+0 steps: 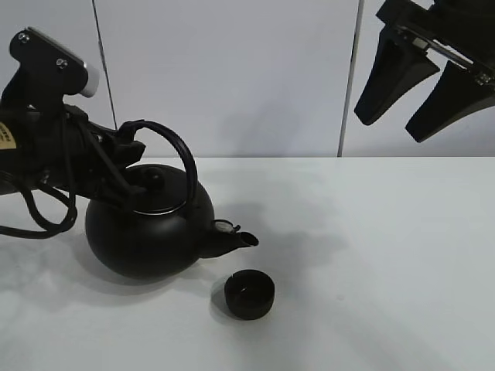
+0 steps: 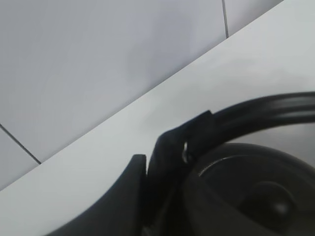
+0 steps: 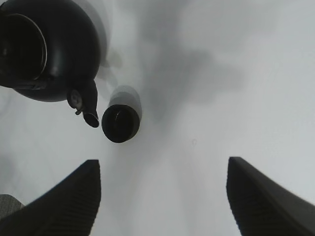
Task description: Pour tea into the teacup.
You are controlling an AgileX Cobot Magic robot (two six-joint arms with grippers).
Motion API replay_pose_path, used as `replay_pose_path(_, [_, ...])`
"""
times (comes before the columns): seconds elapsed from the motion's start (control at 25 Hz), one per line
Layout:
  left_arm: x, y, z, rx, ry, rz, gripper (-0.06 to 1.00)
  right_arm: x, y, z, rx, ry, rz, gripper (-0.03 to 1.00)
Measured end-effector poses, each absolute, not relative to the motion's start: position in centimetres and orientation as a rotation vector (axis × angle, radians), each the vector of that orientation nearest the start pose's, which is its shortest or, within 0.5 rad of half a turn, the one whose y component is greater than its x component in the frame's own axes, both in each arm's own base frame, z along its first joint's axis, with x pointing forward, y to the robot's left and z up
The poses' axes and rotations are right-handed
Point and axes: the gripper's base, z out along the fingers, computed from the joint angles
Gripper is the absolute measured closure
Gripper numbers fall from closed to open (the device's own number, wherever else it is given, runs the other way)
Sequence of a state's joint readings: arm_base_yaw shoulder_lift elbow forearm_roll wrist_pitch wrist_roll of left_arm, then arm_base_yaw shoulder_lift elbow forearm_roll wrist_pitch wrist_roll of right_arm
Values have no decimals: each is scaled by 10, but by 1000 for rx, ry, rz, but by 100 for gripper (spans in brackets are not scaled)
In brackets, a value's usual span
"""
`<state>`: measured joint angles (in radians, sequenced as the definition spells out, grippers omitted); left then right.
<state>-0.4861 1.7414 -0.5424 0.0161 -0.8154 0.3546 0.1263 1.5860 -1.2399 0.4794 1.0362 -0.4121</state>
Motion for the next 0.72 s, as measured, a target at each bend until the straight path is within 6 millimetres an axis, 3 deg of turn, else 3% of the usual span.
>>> replay_pose_path(0.72, [271, -145, 155, 889, 1645, -13, 83, 311, 76, 283, -474, 2709, 561, 47])
